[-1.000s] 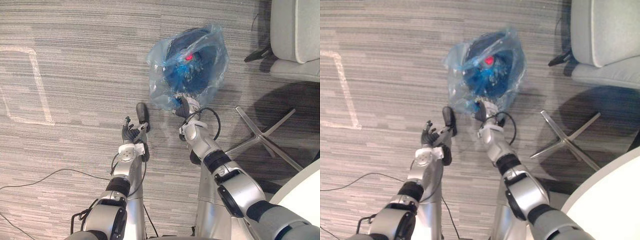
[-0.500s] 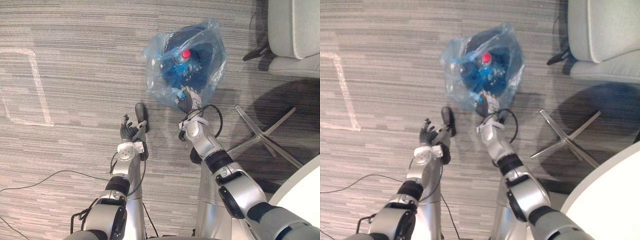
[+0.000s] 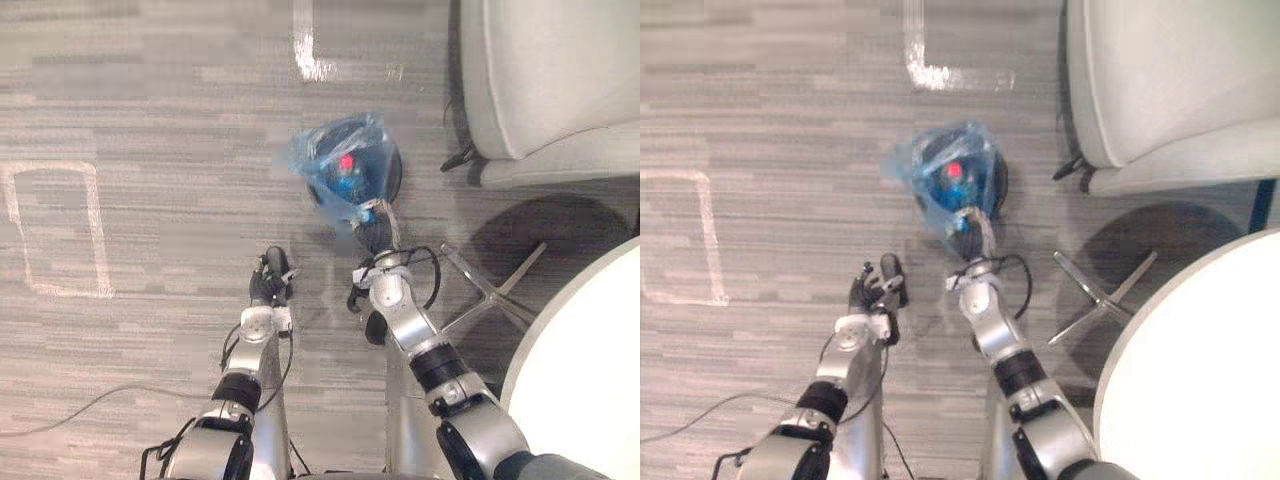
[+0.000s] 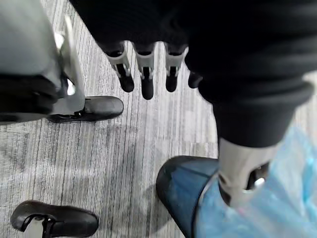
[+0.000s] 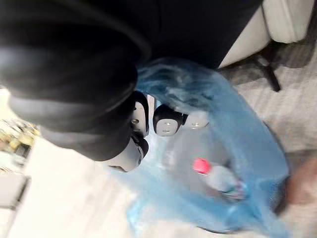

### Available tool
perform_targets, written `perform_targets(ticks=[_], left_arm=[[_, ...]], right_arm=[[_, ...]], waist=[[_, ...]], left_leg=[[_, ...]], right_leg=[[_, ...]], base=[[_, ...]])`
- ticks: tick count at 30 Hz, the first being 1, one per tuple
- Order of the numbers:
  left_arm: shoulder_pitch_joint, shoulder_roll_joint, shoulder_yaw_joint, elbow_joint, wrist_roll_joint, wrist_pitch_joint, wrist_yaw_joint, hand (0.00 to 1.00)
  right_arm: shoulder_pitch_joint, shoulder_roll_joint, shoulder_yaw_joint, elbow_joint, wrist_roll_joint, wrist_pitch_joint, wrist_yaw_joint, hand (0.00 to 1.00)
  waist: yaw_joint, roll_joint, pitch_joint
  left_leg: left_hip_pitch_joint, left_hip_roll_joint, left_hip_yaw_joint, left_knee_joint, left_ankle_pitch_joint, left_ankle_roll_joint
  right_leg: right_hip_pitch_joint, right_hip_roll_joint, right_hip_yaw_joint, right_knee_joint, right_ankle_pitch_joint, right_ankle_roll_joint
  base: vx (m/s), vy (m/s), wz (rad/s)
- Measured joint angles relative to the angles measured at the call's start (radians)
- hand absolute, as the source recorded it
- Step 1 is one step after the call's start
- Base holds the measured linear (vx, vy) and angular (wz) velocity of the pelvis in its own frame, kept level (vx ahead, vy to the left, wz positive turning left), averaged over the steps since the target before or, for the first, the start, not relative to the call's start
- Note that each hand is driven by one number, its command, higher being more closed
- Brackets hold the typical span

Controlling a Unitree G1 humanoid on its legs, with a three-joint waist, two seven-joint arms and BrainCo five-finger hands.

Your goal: Gather rubbish on tea table into small bin, then transfer packed bag to large trash can.

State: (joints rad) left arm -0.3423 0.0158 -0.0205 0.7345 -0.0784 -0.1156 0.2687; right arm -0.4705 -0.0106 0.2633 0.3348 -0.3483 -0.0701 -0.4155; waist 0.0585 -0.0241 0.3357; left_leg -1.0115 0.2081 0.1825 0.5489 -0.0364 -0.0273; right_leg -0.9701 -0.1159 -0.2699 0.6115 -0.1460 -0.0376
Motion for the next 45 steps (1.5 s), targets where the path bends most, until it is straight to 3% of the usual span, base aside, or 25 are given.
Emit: perform_targets(ticks=[9, 12, 18, 26, 32, 34, 36, 39, 42, 45], left_arm=[[0.163, 0.007, -0.001, 0.022, 0.032, 0.018, -0.019, 0.0], [0.19, 0.015, -0.016, 0.077, 0.041, 0.022, -0.02, 0.0], [0.21, 0.048, -0.07, 0.198, 0.059, 0.042, -0.037, 0.0], [0.237, 0.081, -0.112, 0.201, 0.087, 0.043, -0.037, 0.0], [0.263, 0.097, -0.175, 0.014, 0.095, 0.036, -0.037, 0.0], [0.334, 0.117, -0.196, -0.164, 0.097, 0.032, -0.042, 0.0], [0.425, 0.174, -0.194, -0.377, 0.101, -0.006, -0.097, 0.0], [0.483, 0.203, -0.168, -0.535, 0.16, -0.005, -0.1, 0.0], [0.463, 0.206, -0.166, -0.581, 0.217, -0.015, -0.104, 0.0], [0.4, 0.206, -0.219, -0.542, 0.247, -0.033, -0.104, 0.0]], right_arm=[[0.225, 0.004, 0.111, -0.225, 0.045, -0.013, 0.079, 1.0], [0.267, 0.004, 0.116, -0.27, 0.045, -0.031, 0.103, 1.0], [0.257, -0.026, 0.115, -0.233, 0.066, -0.04, 0.138, 1.0], [0.281, -0.054, 0.107, -0.223, 0.078, -0.04, 0.181, 1.0], [0.299, -0.11, 0.107, -0.252, 0.116, -0.045, 0.219, 1.0], [0.306, -0.131, 0.102, -0.284, 0.125, -0.048, 0.235, 1.0], [0.333, -0.168, 0.085, -0.353, 0.162, -0.062, 0.253, 1.0], [0.341, -0.185, 0.069, -0.37, 0.203, -0.076, 0.273, 1.0], [0.333, -0.19, 0.067, -0.371, 0.235, -0.079, 0.301, 1.0], [0.304, -0.188, 0.101, -0.4, 0.264, -0.079, 0.32, 1.0]], waist=[[-0.013, -0.029, -0.074], [-0.021, -0.048, -0.131], [-0.039, -0.064, -0.157], [-0.058, -0.064, -0.212], [-0.059, -0.065, -0.24], [-0.061, -0.063, -0.25], [-0.059, -0.061, -0.257], [-0.058, -0.055, -0.277], [-0.052, -0.04, -0.302], [-0.054, -0.042, -0.305]], left_leg=[[0.358, -0.005, 0.029, -0.101, -0.032, -0.018], [0.447, -0.02, 0.033, -0.163, -0.03, -0.02], [0.579, -0.039, 0.052, -0.252, -0.021, -0.019], [0.728, -0.085, 0.08, -0.399, 0.027, -0.026], [0.827, -0.116, 0.082, -0.519, 0.054, -0.031], [0.852, -0.127, 0.081, -0.558, 0.07, -0.033], [0.878, -0.134, 0.076, -0.584, 0.078, -0.029], [0.902, -0.144, 0.072, -0.608, 0.087, -0.016], [0.914, -0.155, 0.072, -0.618, 0.094, -0.01], [0.944, -0.161, 0.073, -0.624, 0.093, -0.009]], right_leg=[[0.375, 0.031, 0.008, -0.179, 0.011, 0.023], [0.466, 0.038, 0.011, -0.251, 0.027, 0.029], [0.614, 0.056, 0.037, -0.405, 0.096, 0.044], [0.735, 0.048, 0.075, -0.534, 0.158, 0.068], [0.79, 0.044, 0.11, -0.586, 0.172, 0.077], [0.795, 0.04, 0.118, -0.59, 0.169, 0.086], [0.815, 0.038, 0.119, -0.602, 0.174, 0.088], [0.831, 0.035, 0.113, -0.603, 0.176, 0.086], [0.843, 0.029, 0.117, -0.612, 0.179, 0.089], [0.876, 0.026, 0.13, -0.634, 0.186, 0.093]], base=[[0.08, 0.01, -0.08], [0.13, 0.004, 0.0], [0.11, 0.02, -0.12], [0.04, 0.031, -0.1], [-0.04, 0.021, -0.12], [0.0, 0.03, -0.13], [0.06, 0.026, 0.0], [0.07, 0.019, 0.05], [0.08, 0.025, 0.01], [0.05, 0.022, -0.09]])
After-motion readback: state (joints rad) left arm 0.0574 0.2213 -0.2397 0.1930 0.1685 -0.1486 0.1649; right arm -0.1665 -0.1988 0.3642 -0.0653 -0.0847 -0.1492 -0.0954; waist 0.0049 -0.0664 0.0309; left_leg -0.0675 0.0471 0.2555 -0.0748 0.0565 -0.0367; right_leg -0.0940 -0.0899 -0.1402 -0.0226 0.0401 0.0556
